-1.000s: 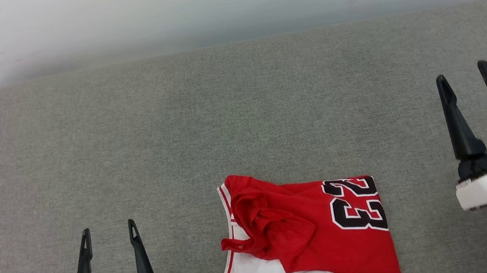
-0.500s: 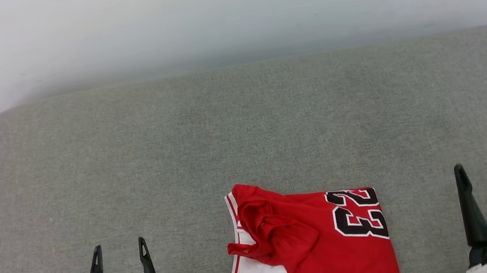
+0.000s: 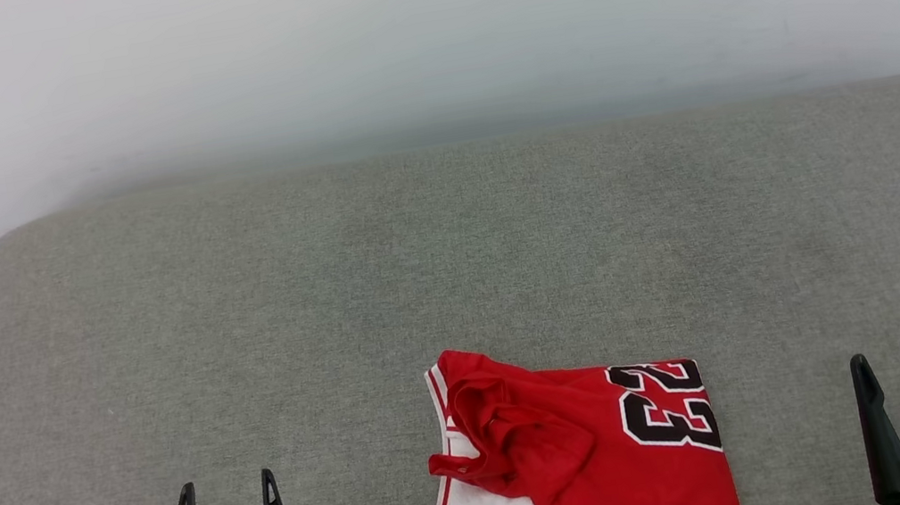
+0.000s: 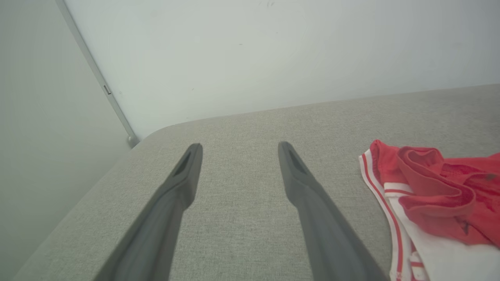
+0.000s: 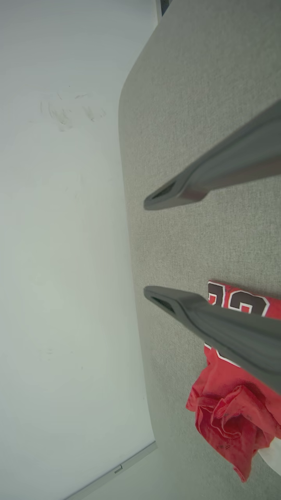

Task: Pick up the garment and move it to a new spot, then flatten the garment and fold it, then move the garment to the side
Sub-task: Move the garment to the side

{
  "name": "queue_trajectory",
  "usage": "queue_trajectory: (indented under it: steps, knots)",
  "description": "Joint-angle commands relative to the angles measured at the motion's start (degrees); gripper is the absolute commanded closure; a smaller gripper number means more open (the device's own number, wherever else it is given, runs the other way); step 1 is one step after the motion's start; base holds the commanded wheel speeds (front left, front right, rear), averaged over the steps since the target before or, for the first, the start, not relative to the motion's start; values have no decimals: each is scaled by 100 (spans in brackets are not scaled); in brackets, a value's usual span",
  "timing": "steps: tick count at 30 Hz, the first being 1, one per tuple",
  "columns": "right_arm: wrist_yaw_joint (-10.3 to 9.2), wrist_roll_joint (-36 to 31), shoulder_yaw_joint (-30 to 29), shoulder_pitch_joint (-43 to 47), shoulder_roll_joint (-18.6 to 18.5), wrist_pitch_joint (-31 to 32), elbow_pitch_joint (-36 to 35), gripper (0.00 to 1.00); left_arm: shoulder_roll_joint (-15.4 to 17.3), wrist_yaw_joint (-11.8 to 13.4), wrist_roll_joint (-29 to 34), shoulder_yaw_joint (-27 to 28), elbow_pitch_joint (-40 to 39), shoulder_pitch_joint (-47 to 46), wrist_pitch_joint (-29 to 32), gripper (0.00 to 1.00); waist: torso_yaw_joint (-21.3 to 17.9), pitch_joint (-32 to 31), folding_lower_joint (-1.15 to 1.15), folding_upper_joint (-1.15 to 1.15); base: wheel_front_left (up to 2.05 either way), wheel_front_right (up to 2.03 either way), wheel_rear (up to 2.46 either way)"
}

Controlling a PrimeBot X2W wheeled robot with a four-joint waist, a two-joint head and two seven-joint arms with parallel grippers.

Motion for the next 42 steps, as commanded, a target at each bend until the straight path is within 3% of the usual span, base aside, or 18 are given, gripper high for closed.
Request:
queue_trajectory:
  steps: [1, 16, 23, 29, 32, 37, 42]
  knots:
    - [-2, 41, 5, 80, 24, -8, -17, 0, 1, -22, 2, 22, 3, 45, -12, 0, -2, -4, 0, 0, 0, 0, 0]
    - [-2, 113, -96, -77, 22, -9, -43, 0, -54, -63, 44, 54, 9, 92, -12, 0, -4, -38, 0, 0, 0, 0, 0]
    - [-2, -275, -213, -589, 14, -8, -359, 0, -83, -69, 41, 63, 12, 42, -12, 0, -28, 15, 0, 0, 0, 0, 0]
    - [-2, -209, 217, -1481, -688, 86, -211, 0, -111, -100, 51, 51, 22, -104, -12, 0, -41, 185, 0, 0, 0, 0, 0]
    - [-2, 272, 724, -1943, -1251, 838, -29, 0, -114, -120, 51, 48, 41, -157, -12, 0, -20, 267, 0, 0, 0, 0, 0]
    - [-2, 1753, 1470, -2331, -2050, 3202, 138, 0, -134, -118, 47, 65, 53, -251, -12, 0, 22, 412, 0, 0, 0, 0, 0]
    - [-2, 3208, 1676, -2305, -2581, 5155, 283, 0, -162, -152, 55, 34, 72, -382, -12, 0, 98, 581, 0, 0, 0, 0, 0]
